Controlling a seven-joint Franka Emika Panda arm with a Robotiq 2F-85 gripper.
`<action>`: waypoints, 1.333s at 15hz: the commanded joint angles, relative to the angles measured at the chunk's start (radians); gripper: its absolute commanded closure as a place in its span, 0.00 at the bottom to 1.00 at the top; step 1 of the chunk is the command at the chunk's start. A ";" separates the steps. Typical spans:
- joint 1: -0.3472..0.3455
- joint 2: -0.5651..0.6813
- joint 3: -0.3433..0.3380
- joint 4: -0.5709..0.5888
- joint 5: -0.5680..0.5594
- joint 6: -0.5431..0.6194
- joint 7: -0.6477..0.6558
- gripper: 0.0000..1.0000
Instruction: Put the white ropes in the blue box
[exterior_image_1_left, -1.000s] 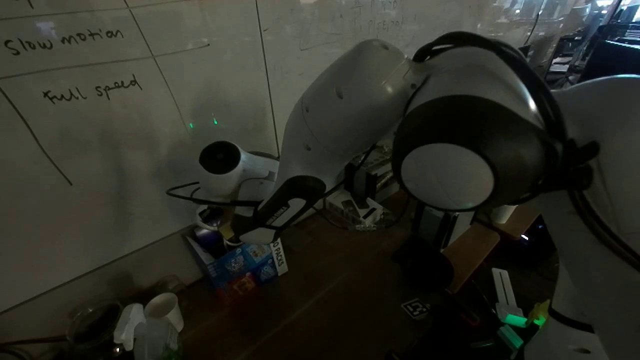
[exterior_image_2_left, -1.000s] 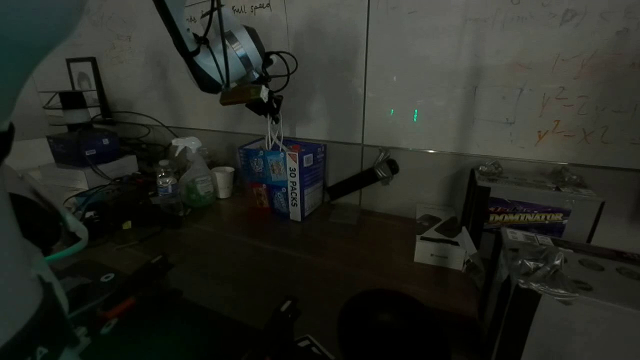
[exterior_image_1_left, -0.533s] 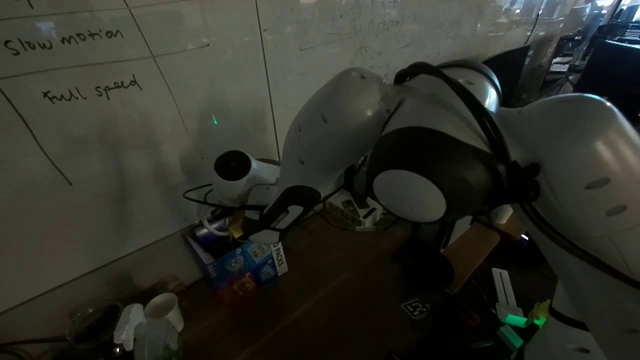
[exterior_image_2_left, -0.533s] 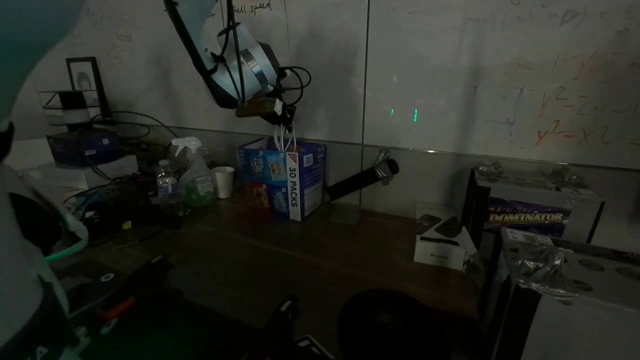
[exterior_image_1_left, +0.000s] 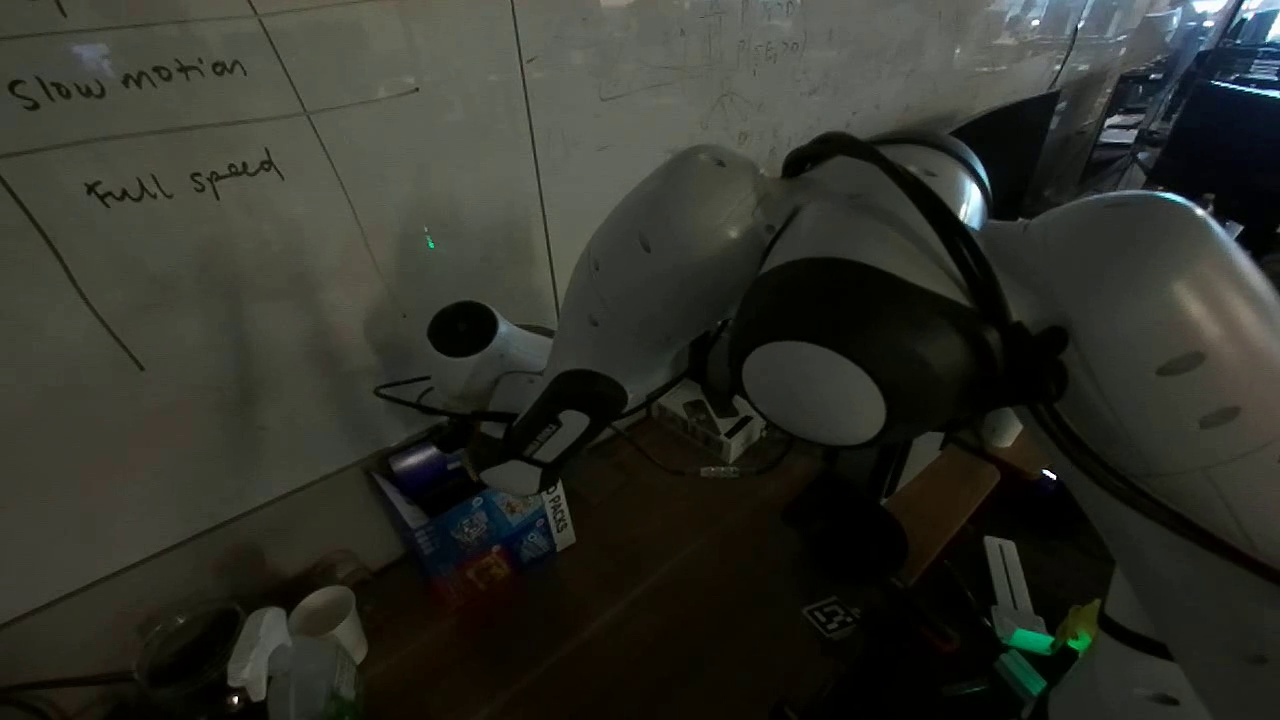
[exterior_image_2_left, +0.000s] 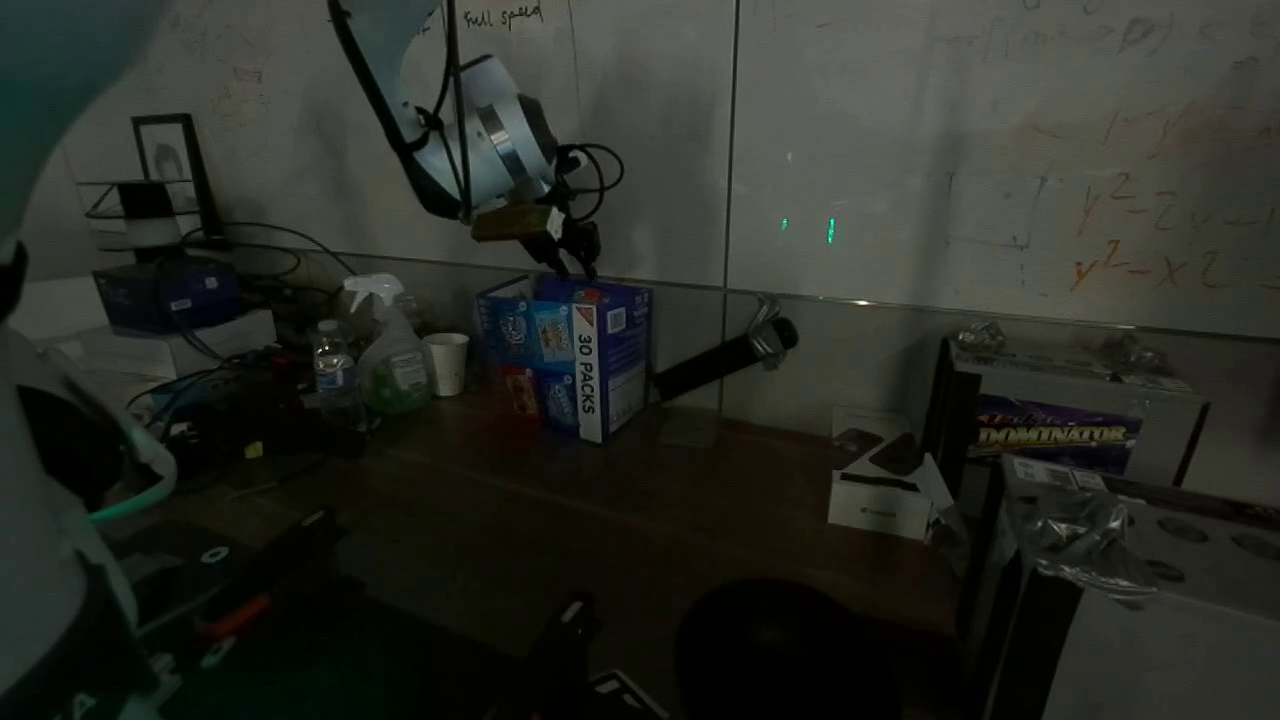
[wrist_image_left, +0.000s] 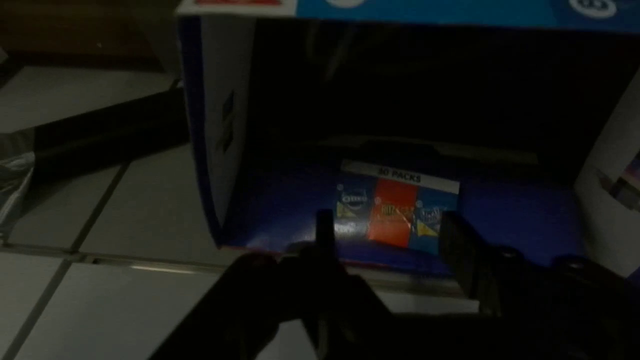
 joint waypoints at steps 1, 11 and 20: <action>0.004 -0.080 0.015 -0.048 0.015 -0.152 -0.057 0.11; -0.056 -0.537 0.148 -0.380 -0.128 -0.526 -0.089 0.00; -0.248 -0.955 0.373 -0.630 0.338 -0.886 -0.589 0.00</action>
